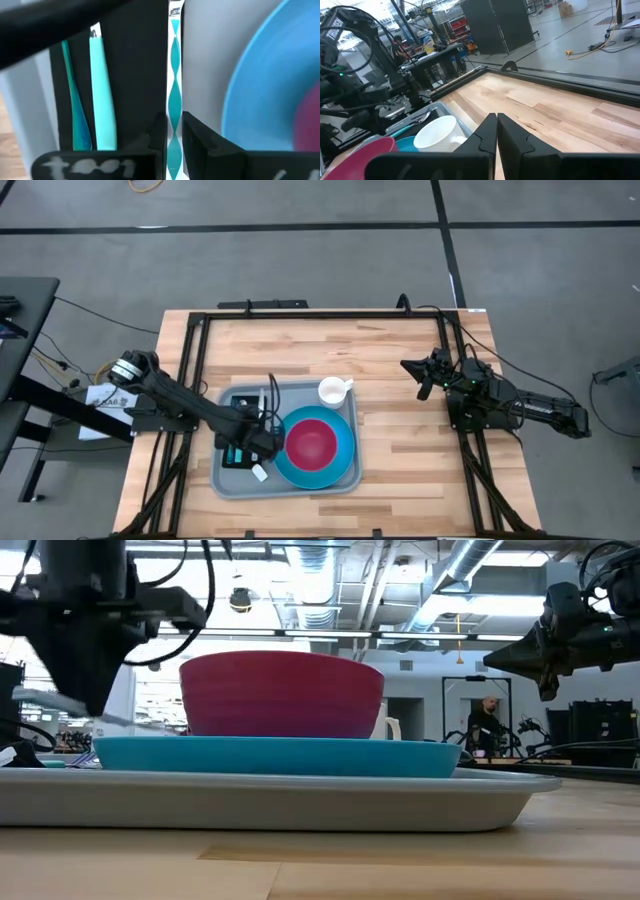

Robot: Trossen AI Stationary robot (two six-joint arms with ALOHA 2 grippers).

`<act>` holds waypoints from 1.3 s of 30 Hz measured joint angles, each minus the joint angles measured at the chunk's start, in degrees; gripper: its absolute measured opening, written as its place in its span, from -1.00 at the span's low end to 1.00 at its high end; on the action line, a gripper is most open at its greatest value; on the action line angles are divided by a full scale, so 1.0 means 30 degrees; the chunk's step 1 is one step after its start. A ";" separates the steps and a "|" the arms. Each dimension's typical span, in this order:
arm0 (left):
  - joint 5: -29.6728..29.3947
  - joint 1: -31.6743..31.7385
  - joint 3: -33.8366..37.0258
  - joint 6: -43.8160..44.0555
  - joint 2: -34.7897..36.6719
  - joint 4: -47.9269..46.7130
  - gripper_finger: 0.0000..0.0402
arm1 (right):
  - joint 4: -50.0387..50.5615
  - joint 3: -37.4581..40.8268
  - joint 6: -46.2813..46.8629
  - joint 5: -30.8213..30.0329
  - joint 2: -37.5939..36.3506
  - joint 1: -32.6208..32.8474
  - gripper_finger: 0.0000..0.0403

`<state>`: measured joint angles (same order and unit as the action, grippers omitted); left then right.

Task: Set up tray
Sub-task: Put the blue patterned knife on the black napkin to the right of the light blue spoon

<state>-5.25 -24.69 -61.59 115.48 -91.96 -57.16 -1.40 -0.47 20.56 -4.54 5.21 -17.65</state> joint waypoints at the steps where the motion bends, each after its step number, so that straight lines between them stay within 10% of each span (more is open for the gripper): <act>1: 0.0025 -0.0078 0.0297 0.0110 0.0000 0.0354 -0.91 | -0.0002 0.0000 0.0000 0.0000 0.0000 0.0000 -0.97; 30: 0.1096 -0.0152 0.2385 -0.0140 0.0007 0.2910 -0.51 | 0.0002 -0.0004 0.0000 0.0000 0.0000 0.0000 -0.97; 39: -0.3478 -0.0145 -0.0058 -0.3599 0.0656 0.2845 -0.51 | 0.0011 -0.0002 0.0000 0.0007 0.0004 0.0000 -0.97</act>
<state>-15.68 -25.12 -61.76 104.68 -89.99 -48.62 -1.37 -0.48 20.56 -4.51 5.22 -17.65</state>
